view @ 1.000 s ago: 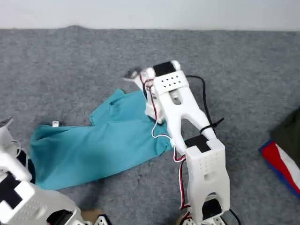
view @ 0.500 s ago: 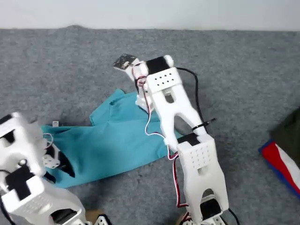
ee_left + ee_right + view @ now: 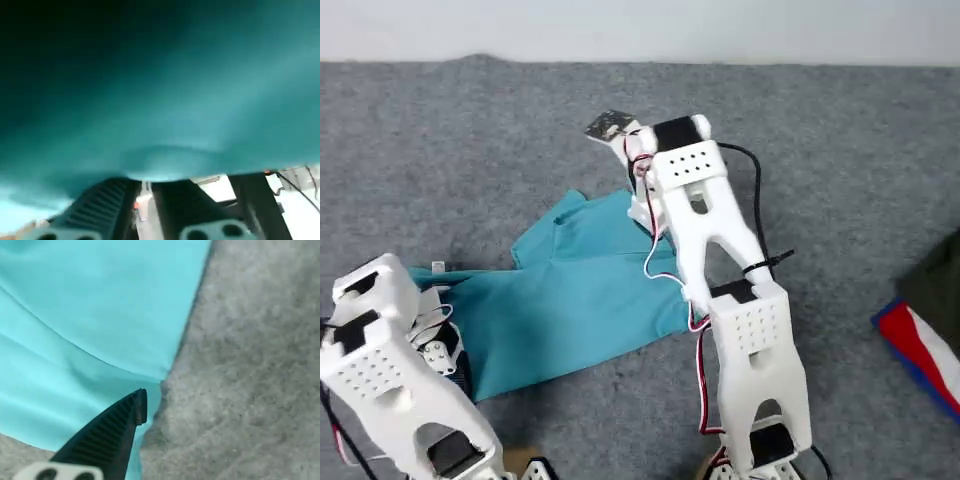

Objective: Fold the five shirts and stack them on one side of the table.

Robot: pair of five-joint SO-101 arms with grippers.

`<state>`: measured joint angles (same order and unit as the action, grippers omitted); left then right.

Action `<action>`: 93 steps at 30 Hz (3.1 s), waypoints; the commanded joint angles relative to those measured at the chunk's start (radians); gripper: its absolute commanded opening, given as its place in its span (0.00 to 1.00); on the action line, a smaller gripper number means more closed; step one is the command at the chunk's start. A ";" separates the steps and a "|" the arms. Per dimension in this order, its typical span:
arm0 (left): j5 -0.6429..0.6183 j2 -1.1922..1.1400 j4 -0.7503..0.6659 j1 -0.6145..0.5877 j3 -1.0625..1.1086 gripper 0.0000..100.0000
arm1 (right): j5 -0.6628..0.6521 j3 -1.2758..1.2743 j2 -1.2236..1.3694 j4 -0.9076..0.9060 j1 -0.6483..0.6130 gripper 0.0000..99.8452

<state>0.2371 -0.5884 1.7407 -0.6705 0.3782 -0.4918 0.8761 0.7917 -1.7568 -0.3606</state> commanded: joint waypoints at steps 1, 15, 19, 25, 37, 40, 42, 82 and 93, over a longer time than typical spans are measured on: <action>0.021 -0.066 0.015 -0.120 -0.056 0.01 | 0.009 0.048 -0.012 -0.038 0.021 0.58; 0.218 0.035 0.015 -0.437 -0.077 0.01 | 0.009 0.048 -0.012 -0.038 0.015 0.58; 0.216 0.084 0.015 -0.440 -0.074 0.01 | 0.009 0.044 -0.002 -0.038 0.004 0.58; 0.215 0.158 0.015 -0.433 -0.079 0.01 | 0.009 0.040 0.045 -0.041 0.004 0.58; 0.215 0.308 0.017 -0.318 -0.151 0.02 | 0.018 -0.399 -0.176 -0.036 -0.116 0.58; 0.215 0.307 0.017 -0.319 -0.151 0.02 | 0.018 -0.397 -0.165 -0.022 -0.119 0.58; 0.215 0.307 0.017 -0.319 -0.151 0.02 | 0.018 -0.397 -0.131 -0.016 -0.127 0.58; 0.219 0.318 0.015 -0.430 -0.044 0.01 | -0.005 -0.044 0.110 -0.038 -0.148 0.01; 0.219 0.318 0.015 -0.430 -0.044 0.01 | 0.002 -0.048 0.107 -0.042 -0.018 0.01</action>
<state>0.4473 -0.3307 1.7331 -1.0940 0.3337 -0.4872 0.7795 0.9129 -1.7568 -0.4342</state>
